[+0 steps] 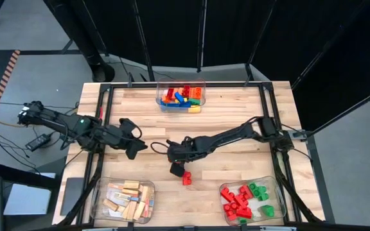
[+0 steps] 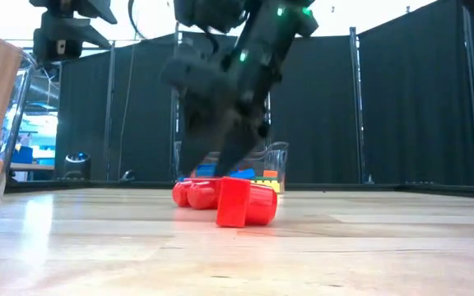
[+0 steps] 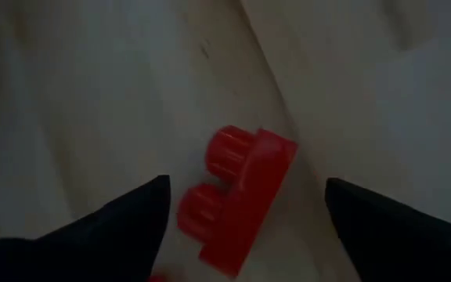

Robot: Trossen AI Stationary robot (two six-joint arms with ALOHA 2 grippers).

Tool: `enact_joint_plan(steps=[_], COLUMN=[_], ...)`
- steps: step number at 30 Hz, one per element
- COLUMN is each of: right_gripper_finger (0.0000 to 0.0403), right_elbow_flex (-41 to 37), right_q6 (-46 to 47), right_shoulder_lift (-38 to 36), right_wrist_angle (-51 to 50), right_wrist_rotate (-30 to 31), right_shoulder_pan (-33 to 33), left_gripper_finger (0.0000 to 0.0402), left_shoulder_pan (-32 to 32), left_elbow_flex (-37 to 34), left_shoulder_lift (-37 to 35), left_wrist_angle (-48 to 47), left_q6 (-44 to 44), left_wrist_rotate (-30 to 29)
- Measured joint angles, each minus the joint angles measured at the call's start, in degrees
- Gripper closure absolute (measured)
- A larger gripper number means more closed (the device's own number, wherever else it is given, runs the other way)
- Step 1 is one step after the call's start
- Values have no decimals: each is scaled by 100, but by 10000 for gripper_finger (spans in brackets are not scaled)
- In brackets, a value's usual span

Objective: Sort blocks by size
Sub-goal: Put the 2-stud red game piece into the bottom right transparent bin

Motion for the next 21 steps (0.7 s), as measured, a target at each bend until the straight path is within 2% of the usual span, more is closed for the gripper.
enact_joint_plan(steps=[4, 8, 11, 15, 21], right_gripper_finger=[40, 55, 102, 222, 222], right_elbow_flex=[16, 51, 57, 39, 6], right_q6=[453, 937, 1098, 1031, 799], right_shoulder_lift=[442, 699, 754, 738, 530], right_wrist_angle=[64, 49, 22, -58, -124], right_wrist_rotate=[211, 231, 393, 634, 425], right_shoulder_pan=[-28, -116, -104, -61, -68], left_gripper_finger=[239, 239, 239, 239, 239], left_shoulder_pan=[-4, -4, -4, -4, -4], left_elbow_flex=[0, 0, 0, 0, 0], left_shoulder_lift=[23, 27, 27, 27, 27], left_wrist_angle=[-15, -15, -15, -15, -13], left_q6=[131, 248, 255, 273, 419], left_wrist_rotate=[9, 11, 11, 11, 11])
